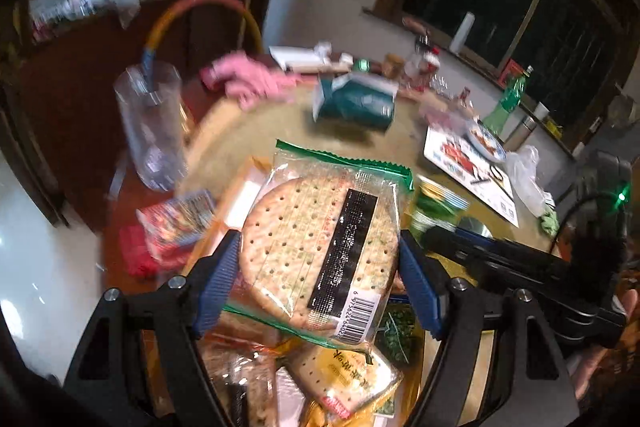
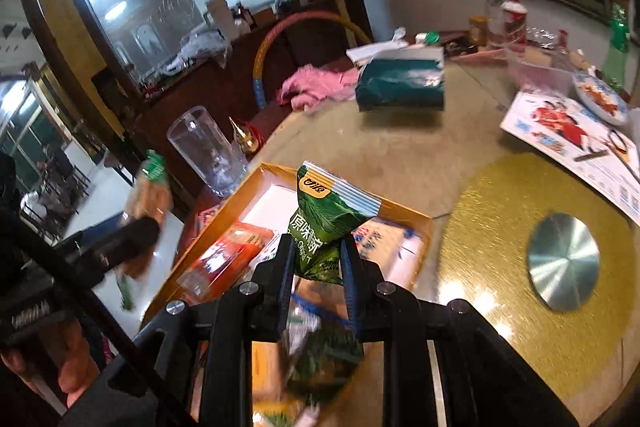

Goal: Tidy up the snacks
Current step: 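Carry the biscuit pack and pea bag into the tray and open both grippers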

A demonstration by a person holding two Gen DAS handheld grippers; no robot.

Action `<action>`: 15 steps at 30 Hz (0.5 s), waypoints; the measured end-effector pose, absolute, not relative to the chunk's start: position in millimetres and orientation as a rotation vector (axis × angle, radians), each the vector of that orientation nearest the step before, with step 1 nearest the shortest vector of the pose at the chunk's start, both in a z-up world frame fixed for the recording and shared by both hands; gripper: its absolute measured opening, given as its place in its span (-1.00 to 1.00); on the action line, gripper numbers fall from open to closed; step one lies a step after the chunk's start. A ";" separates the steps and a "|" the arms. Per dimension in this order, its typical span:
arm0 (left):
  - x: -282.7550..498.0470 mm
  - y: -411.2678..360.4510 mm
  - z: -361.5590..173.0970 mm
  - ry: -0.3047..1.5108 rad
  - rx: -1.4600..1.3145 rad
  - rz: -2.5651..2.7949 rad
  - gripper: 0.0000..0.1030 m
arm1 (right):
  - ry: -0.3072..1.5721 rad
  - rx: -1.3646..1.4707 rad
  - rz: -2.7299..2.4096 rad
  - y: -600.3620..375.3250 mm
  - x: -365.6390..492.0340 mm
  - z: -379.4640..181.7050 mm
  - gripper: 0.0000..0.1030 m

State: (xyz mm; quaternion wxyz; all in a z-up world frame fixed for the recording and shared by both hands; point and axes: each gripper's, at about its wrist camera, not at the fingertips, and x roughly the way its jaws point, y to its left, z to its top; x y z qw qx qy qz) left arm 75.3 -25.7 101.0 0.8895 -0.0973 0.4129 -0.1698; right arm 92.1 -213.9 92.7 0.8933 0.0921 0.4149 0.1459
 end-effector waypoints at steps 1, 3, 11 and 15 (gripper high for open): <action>80.2 -28.2 91.2 0.883 -0.196 -0.350 0.49 | 0.876 0.188 0.306 -210.3 100.6 84.8 -0.58; 88.4 -32.5 75.2 0.919 -0.171 -0.319 0.49 | 0.910 0.181 0.304 -204.7 115.2 67.5 -0.58; 103.6 -33.1 39.8 1.018 -0.152 -0.279 0.50 | 0.959 0.211 0.318 -198.0 133.9 34.2 -0.53; 97.5 -29.7 43.5 0.984 -0.164 -0.266 0.69 | 0.961 0.253 0.303 -205.6 131.2 36.9 -0.09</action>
